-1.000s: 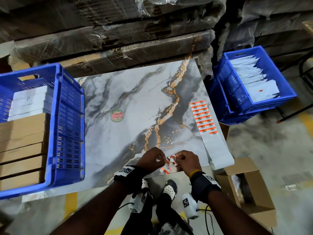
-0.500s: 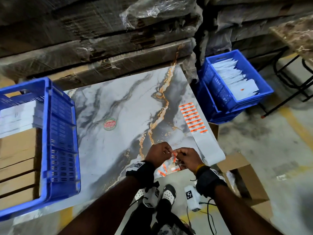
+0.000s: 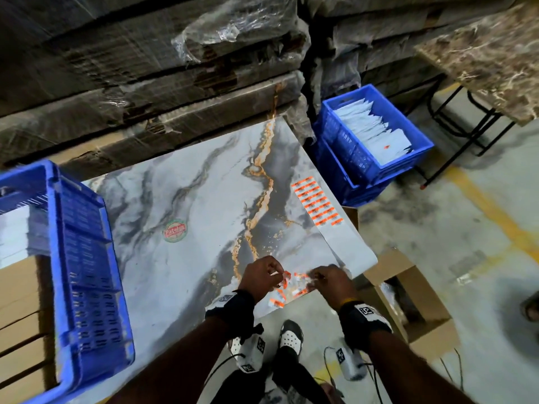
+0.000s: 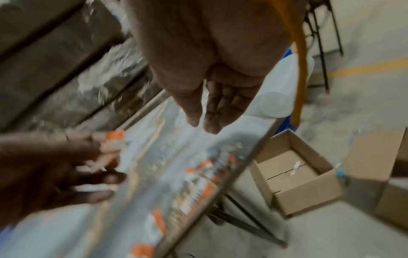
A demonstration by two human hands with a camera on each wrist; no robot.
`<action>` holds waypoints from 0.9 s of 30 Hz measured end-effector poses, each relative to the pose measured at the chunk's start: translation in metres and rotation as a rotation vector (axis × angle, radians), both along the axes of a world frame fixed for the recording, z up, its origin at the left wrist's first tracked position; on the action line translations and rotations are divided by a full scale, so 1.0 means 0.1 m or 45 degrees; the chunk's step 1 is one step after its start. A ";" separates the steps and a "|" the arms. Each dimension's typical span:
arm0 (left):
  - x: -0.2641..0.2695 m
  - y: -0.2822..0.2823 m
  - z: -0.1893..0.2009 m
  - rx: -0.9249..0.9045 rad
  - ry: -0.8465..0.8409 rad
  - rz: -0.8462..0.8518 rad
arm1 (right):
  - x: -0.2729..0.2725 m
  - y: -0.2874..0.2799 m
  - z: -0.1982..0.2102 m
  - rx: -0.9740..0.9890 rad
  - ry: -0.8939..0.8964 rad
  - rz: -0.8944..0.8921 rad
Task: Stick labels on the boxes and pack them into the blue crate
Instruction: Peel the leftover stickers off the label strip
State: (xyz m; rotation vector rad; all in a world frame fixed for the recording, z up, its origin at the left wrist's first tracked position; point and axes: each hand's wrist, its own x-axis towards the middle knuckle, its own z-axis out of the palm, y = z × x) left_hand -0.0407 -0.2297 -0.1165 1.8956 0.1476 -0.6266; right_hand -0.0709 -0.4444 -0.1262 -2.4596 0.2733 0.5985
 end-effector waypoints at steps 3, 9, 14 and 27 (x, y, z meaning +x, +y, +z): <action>-0.05 0.07 -0.07 0.051 -0.001 -0.045 | -0.16 0.10 -0.23 -0.121 0.017 0.108; -0.07 0.12 -0.15 0.137 -0.057 -0.136 | -0.20 0.31 -0.26 -0.326 0.038 0.045; -0.10 0.04 -0.09 0.032 -0.066 -0.157 | -0.10 0.40 -0.24 -0.273 0.040 -0.061; -0.10 -0.12 -0.11 -0.051 -0.081 -0.238 | -0.03 0.21 0.05 0.458 0.127 -0.224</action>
